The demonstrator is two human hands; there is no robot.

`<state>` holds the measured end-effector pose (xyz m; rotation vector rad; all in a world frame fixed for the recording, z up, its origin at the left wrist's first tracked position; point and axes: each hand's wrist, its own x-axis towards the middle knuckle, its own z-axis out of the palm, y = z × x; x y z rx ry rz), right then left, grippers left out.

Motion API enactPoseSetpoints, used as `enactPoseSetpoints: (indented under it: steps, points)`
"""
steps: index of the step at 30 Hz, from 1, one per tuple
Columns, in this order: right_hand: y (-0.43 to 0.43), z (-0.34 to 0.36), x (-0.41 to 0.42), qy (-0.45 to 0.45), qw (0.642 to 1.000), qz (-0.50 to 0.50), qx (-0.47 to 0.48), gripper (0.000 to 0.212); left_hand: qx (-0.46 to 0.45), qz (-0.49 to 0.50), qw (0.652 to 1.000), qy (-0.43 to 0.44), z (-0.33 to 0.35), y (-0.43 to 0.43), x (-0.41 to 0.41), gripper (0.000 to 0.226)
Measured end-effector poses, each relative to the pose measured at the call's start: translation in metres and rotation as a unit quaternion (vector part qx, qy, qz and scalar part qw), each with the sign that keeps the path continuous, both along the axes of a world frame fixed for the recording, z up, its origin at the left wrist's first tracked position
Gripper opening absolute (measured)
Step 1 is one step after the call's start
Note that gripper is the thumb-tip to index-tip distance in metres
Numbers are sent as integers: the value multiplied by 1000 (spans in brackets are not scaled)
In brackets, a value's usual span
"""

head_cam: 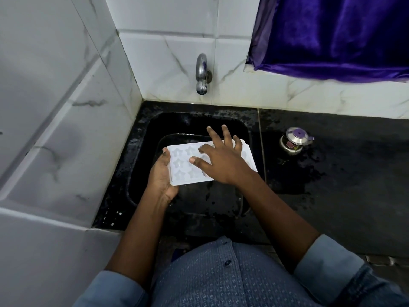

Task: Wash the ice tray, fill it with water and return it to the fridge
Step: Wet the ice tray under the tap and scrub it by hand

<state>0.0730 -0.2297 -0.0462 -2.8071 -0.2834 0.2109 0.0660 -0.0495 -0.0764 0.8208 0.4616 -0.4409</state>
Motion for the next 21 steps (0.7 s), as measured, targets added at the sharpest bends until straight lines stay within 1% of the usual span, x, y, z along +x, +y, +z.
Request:
enactPoseSetpoints:
  steps: [5,10,14,18,21]
  points:
    - [1,2,-1,-1,1000,2,3,66,-11,-6,1000,3,-3,2,-1,73]
    - [2,1,0,3,1000,3,6,67,-1,1,1000,-8,4,1,-2,67]
    - [2,1,3,-2,1000,-1,10,63,3,-5,1000,-10,1,2,-1,68]
    - [1,0,4,7,1000,4,2,65,2,-1,1000,-10,5,2,1,65]
    - [3,1,5,-8,1000,1,15,58,7,2,1000,1,2,1,2,67]
